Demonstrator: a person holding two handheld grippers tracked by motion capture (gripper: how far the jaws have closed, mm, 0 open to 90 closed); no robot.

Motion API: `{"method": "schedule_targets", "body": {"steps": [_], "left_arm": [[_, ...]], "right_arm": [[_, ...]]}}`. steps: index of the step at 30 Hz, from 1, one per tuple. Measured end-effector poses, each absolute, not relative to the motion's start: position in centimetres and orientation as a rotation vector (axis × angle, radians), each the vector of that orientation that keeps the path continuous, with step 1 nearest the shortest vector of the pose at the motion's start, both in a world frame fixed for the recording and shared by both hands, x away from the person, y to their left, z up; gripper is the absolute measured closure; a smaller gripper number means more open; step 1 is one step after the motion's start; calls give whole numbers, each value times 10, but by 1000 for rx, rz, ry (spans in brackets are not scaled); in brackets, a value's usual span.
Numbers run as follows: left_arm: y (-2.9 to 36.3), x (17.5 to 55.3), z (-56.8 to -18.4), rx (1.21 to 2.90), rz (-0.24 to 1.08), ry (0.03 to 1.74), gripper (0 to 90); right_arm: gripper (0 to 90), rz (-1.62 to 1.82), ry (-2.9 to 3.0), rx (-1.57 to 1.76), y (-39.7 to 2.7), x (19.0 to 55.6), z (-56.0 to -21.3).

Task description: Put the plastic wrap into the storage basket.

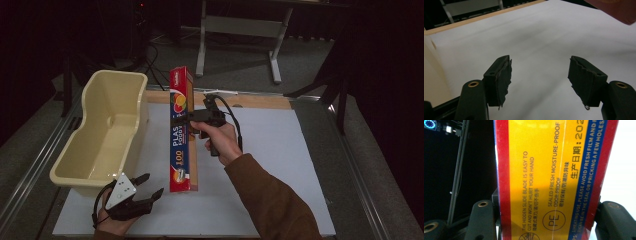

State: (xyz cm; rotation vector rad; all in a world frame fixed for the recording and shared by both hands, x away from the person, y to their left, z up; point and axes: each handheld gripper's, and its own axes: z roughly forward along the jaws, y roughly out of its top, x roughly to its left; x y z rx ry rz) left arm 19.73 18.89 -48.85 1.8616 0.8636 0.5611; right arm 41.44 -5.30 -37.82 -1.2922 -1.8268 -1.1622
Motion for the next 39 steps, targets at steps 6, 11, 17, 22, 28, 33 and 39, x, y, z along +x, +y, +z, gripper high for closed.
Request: {"method": "schedule_targets", "body": {"steps": [6, 11, 17, 22, 28, 33, 39], "left_arm": [[189, 197, -489, 1871, 553, 862, 312], [189, 194, -490, 1871, 550, 859, 307], [190, 187, -488, 1862, 556, 844, 301], [191, 186, -488, 1861, 555, 845, 300], [191, 185, -488, 1857, 551, 843, 298], [191, 185, -489, 1859, 546, 846, 292], [191, 184, -490, 1861, 548, 847, 292]], "right_arm": [[411, -1165, -1837, -1280, -37, 419, -373], [411, -1164, -1850, -1269, -27, 421, -367], [411, -1168, -1844, -1270, -15, 427, -365], [411, -1170, -1827, -1273, -8, 432, -368], [411, -1170, -1808, -1263, 5, 435, -373], [411, -1172, -1754, -1271, 20, 441, -378], [411, -1187, -1696, -1282, 34, 448, -381]]}}
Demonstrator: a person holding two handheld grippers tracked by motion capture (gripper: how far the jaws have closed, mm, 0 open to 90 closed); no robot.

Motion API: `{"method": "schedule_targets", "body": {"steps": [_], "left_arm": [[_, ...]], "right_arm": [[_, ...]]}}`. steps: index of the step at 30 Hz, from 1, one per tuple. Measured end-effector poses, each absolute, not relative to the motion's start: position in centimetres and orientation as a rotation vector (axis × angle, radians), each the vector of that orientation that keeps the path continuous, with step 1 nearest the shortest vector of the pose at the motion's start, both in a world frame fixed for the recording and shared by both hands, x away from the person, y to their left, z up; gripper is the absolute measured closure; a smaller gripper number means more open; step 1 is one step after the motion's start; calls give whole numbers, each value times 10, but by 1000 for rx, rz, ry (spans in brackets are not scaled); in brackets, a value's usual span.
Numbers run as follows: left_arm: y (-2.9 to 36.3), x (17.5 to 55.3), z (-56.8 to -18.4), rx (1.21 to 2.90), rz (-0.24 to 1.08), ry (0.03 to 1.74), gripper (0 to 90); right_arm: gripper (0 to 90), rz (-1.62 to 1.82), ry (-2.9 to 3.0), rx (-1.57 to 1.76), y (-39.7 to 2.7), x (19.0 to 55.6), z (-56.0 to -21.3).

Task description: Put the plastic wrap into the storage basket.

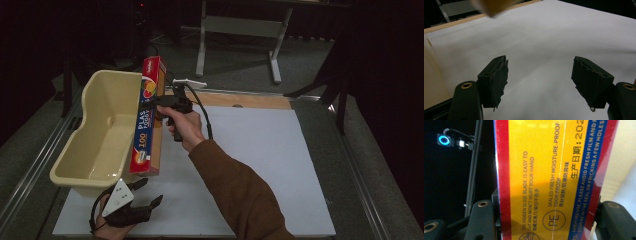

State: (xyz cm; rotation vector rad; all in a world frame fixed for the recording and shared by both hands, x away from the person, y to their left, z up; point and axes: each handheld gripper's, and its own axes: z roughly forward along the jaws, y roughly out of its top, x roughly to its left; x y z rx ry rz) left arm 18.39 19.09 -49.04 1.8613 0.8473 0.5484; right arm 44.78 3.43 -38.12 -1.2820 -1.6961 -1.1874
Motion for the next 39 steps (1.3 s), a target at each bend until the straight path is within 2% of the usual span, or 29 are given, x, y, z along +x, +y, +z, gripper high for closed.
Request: {"method": "schedule_targets", "body": {"steps": [11, 21, 39], "left_arm": [[192, 184, -490, 1852, 551, 847, 292], [192, 184, -490, 1850, 552, 843, 289], [193, 183, -490, 1854, 558, 830, 285]], "right_arm": [[411, -1197, -1621, -1313, 56, 451, -390], [411, -1233, -1637, -1285, 76, 443, -379], [409, -1215, -1577, -1346, 111, 443, -400]]}}
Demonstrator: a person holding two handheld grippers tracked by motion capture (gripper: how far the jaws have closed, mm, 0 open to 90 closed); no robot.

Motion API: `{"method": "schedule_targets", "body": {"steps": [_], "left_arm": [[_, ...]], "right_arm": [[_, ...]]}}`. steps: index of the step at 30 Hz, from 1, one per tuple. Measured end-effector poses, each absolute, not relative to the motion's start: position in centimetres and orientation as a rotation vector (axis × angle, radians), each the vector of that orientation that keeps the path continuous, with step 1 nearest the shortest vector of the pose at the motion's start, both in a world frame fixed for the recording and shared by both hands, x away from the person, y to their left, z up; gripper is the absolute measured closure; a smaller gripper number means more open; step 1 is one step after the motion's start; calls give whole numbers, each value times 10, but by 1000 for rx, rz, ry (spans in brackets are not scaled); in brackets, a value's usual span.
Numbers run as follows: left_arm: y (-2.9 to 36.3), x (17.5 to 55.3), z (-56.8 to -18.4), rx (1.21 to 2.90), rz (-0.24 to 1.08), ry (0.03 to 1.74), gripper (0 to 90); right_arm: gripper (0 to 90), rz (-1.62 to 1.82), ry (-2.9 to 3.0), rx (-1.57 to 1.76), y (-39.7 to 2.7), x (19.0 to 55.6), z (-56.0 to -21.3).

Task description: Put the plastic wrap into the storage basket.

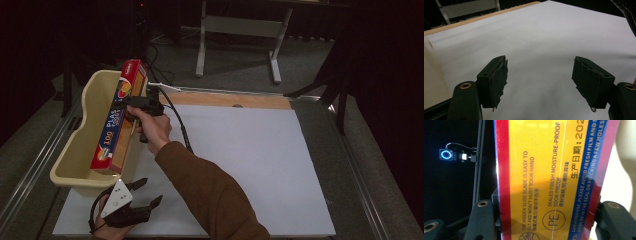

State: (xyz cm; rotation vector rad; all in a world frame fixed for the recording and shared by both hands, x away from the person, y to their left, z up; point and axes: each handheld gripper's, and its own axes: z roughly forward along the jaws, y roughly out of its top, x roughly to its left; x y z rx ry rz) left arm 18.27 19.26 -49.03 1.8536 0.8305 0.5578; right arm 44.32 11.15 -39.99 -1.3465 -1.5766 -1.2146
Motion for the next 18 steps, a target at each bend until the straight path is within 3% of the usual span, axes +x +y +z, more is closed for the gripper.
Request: {"method": "schedule_targets", "body": {"steps": [18], "left_arm": [[193, 181, -490, 1849, 558, 835, 286]], "right_arm": [[407, -1187, -1668, -1414, 130, 432, -417]]}}
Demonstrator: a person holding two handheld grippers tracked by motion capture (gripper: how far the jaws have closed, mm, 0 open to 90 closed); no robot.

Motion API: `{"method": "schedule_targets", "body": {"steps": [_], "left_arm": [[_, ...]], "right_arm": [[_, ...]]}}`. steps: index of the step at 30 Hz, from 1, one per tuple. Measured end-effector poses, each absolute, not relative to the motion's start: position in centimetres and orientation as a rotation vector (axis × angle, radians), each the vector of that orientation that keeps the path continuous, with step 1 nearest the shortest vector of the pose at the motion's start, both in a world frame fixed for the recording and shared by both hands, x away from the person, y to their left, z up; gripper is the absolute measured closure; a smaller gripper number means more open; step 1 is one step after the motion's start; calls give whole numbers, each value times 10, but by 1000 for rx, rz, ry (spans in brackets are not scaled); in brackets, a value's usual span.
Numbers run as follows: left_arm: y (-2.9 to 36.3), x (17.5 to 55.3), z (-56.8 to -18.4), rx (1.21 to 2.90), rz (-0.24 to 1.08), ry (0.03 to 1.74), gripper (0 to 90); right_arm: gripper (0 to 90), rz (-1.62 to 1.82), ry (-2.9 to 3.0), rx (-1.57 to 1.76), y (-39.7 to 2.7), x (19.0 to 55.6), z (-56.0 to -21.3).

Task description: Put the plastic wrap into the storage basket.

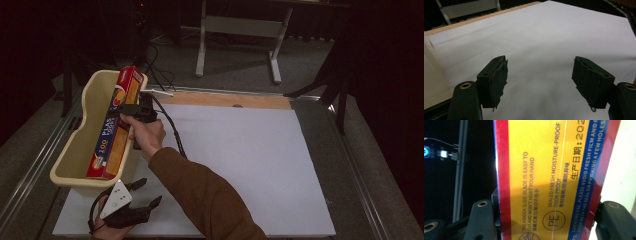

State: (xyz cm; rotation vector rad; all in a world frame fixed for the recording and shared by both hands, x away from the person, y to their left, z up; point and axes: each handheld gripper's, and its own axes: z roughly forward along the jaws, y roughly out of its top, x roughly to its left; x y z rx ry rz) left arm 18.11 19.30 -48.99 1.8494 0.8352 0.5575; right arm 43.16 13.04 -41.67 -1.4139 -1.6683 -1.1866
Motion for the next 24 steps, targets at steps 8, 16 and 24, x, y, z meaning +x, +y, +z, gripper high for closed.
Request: {"method": "schedule_targets", "body": {"steps": [8, 16, 24], "left_arm": [[192, 181, -490, 1861, 560, 827, 292], [189, 180, -491, 1883, 565, 817, 297], [191, 180, -491, 1867, 568, 831, 292]], "right_arm": [[401, -1119, -1682, -1461, 132, 435, -420], [383, -1039, -1783, -1549, 136, 433, -418], [368, -1037, -1815, -1545, 138, 431, -416]]}}
